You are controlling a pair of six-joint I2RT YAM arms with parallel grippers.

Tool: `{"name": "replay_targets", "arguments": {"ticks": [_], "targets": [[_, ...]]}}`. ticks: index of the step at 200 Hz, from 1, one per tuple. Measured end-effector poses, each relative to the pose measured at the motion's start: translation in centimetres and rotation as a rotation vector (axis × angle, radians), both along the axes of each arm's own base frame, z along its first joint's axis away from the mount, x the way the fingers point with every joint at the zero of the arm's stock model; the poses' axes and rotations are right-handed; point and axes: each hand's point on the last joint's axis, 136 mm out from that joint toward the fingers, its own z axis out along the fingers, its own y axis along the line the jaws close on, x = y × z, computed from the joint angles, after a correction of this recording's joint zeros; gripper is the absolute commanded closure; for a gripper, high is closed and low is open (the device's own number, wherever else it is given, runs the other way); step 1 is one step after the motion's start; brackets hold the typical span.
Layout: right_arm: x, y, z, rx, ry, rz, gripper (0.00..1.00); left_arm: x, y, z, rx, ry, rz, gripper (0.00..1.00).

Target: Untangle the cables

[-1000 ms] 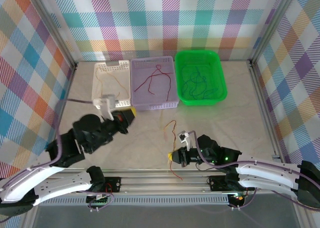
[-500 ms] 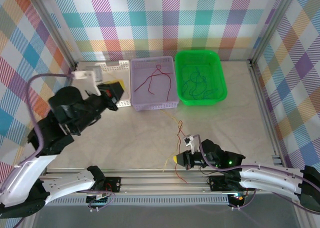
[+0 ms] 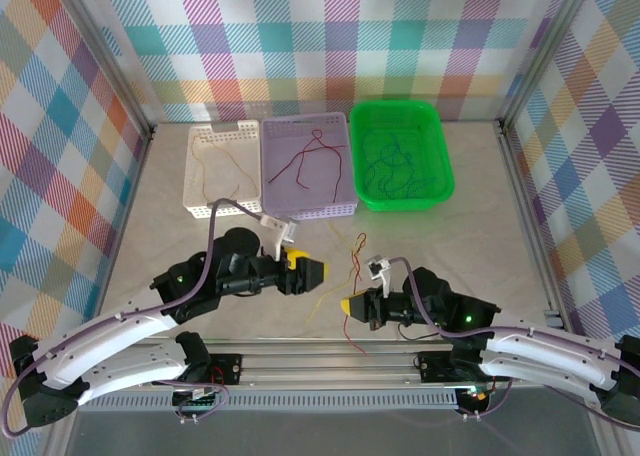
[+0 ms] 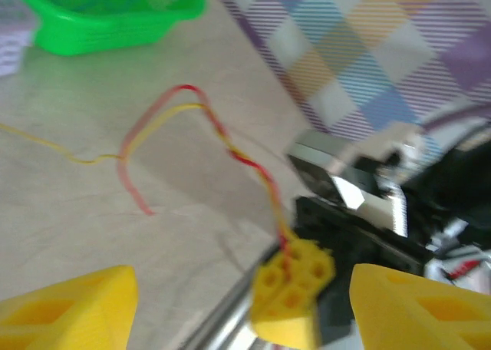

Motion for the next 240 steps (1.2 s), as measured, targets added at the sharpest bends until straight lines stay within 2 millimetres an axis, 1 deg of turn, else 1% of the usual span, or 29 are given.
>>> {"name": "replay_targets", "arguments": {"ticks": [29,54,77,99,120,146,157,171,187,217,233,240], "targets": [[0.0,0.2,-0.5,-0.020,0.008,0.009,1.00,-1.8,-2.0,0.0,-0.038,0.005,-0.082,0.26],[-0.1,0.3,-0.4,-0.020,0.009,0.012,1.00,-2.8,-2.9,-1.0,-0.021,0.023,-0.122,0.26],[-0.1,0.4,0.2,-0.005,0.003,0.019,1.00,-2.8,-2.7,-1.5,0.005,0.022,-0.117,0.26],[-0.2,0.5,1.2,0.013,-0.008,0.023,1.00,-2.6,-1.9,-2.6,0.060,0.017,-0.092,0.26],[-0.2,0.5,1.6,0.023,-0.012,0.027,1.00,-2.6,-1.6,-2.5,0.065,0.015,-0.089,0.29],[-0.3,0.8,1.0,0.003,0.003,0.037,1.00,-2.8,-1.8,-2.5,0.057,0.021,-0.104,0.35],[-0.3,0.9,0.7,-0.007,0.009,0.039,1.00,-3.0,-2.0,-2.6,0.060,0.027,-0.114,0.39],[-0.3,0.9,0.6,-0.011,0.012,0.041,1.00,-3.1,-2.0,-2.7,0.060,0.033,-0.121,0.51],[-0.4,0.9,0.6,-0.009,0.013,0.044,1.00,-3.2,-2.1,-2.6,0.052,0.037,-0.124,0.61],[-0.4,0.9,0.6,-0.009,0.012,0.044,1.00,-3.5,-2.3,-2.4,0.032,0.035,-0.141,0.66],[-0.4,0.9,0.6,-0.008,0.012,0.044,1.00,-3.6,-2.3,-2.8,0.029,0.044,-0.145,0.75],[-0.4,0.9,0.6,-0.008,0.012,0.044,1.00,-3.7,-2.3,-3.1,0.031,0.050,-0.147,0.76]]}}
